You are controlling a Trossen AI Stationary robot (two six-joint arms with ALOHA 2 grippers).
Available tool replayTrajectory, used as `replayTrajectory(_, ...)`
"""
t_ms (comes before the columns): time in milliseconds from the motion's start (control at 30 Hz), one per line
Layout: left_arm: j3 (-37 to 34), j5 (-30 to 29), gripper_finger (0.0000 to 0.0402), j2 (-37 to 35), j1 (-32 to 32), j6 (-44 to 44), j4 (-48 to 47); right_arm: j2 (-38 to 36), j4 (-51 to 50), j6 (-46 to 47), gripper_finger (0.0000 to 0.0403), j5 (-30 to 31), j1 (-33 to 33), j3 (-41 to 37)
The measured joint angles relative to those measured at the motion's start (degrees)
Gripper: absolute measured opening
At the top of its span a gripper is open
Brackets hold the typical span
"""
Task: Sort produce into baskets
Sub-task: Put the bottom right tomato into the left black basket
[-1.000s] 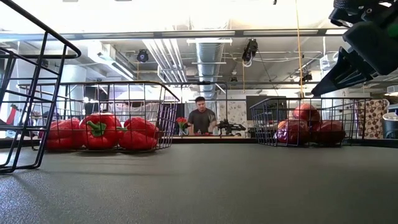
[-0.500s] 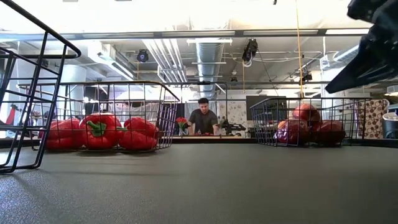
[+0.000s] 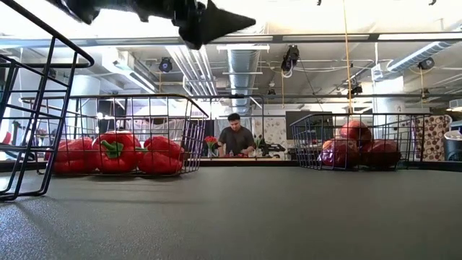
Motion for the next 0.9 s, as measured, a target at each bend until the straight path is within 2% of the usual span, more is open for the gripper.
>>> replayTrajectory(67, -2.42, 2.87, 0.0341, 0.0, 0.62, 1.82, 5.99, 2.18, -7.11, 4.71, 0.0009, -5.57, 0.0, 5.1)
replayTrajectory(133, -3.98, 3.09, 0.0341, 0.0, 0.75, 2.9, 9.58, 4.57, -14.08, 7.93, 0.0009, -11.71, -0.21, 10.85)
replayTrajectory(233, -5.4, 3.11, 0.0341, 0.0, 0.72, 3.74, 11.11, 8.26, -27.45, 12.37, 0.0009, -21.29, -0.96, 19.84)
replayTrajectory(367, -6.13, 3.11, 0.0341, 0.0, 0.6, 3.34, 11.48, 12.49, -45.5, 16.22, 0.0017, -38.0, -2.29, 29.9)
replayTrajectory(467, -6.26, 3.09, 0.0341, 0.0, -0.02, 2.48, 10.93, 14.97, -54.02, 15.04, 0.0042, -52.42, -2.86, 34.34)
replayTrajectory(567, -6.32, 3.17, 0.0341, 0.0, -1.45, 1.91, 10.46, 15.26, -56.62, 13.89, 0.0089, -62.45, -3.61, 34.54)
replayTrajectory(667, -6.44, 3.22, 0.0341, 0.0, -3.03, 1.92, 9.25, 15.12, -56.83, 12.65, 0.015, -64.52, -4.35, 33.46)
replayTrajectory(900, -6.48, 3.18, 0.0341, 0.0, -3.87, 2.49, 9.04, 15.08, -56.47, 6.17, 0.0307, -65.02, -6.37, 29.48)
